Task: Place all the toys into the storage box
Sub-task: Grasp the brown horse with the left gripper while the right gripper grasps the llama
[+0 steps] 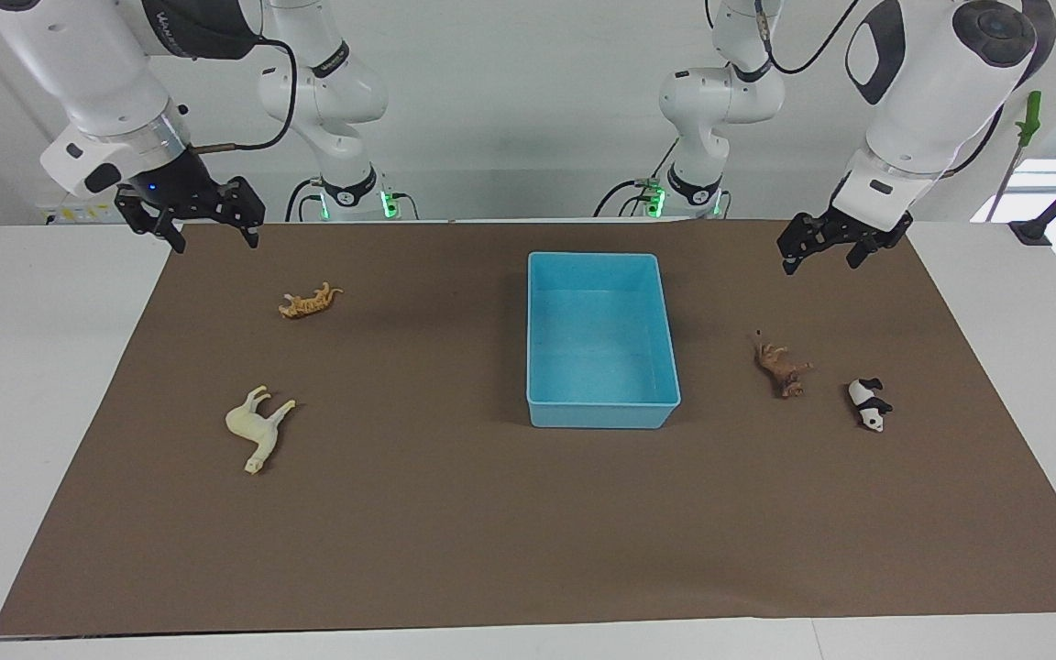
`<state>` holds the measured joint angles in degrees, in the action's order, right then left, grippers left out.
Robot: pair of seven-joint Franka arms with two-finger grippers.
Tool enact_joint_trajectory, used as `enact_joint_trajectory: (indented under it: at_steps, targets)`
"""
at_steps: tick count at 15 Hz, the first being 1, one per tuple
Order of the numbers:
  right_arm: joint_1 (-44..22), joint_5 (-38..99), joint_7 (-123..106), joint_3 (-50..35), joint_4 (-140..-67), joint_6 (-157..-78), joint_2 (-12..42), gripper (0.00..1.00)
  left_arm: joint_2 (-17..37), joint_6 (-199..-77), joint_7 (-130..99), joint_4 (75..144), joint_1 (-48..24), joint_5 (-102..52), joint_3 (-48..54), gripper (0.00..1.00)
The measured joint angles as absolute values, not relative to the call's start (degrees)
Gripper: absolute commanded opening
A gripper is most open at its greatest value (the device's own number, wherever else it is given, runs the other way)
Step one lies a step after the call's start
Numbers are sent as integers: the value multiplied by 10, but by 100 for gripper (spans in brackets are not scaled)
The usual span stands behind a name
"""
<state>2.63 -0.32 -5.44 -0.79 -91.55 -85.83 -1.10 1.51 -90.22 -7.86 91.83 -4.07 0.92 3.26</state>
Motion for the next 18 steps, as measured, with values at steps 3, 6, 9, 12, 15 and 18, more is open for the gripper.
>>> enact_joint_trajectory:
  at_steps: [3, 6, 9, 12, 15, 18]
  targets:
    - [26, -3, -54, -8, -916, -858, -11, 100, 15, -904, -79, 918, -41, 9, 32, 100]
    - [26, -3, -54, -8, -915, -858, -11, 100, 13, -918, -79, 927, -34, 9, 28, 100]
    - [26, -3, -74, -8, -919, -872, -11, 100, -11, -1012, -78, 1005, -26, 9, 28, 100]
    - [27, -3, -182, -8, -951, -953, -5, 100, -39, -1133, -78, 1114, -25, 9, 28, 100]
    - [32, 8, -271, -7, -992, -1048, 26, 100, -30, -1195, -78, 1166, -21, 9, 27, 100]
    - [42, 45, -387, -7, -1006, -1133, 87, 100, 5, -1268, -93, 1194, 1, 9, 26, 100]
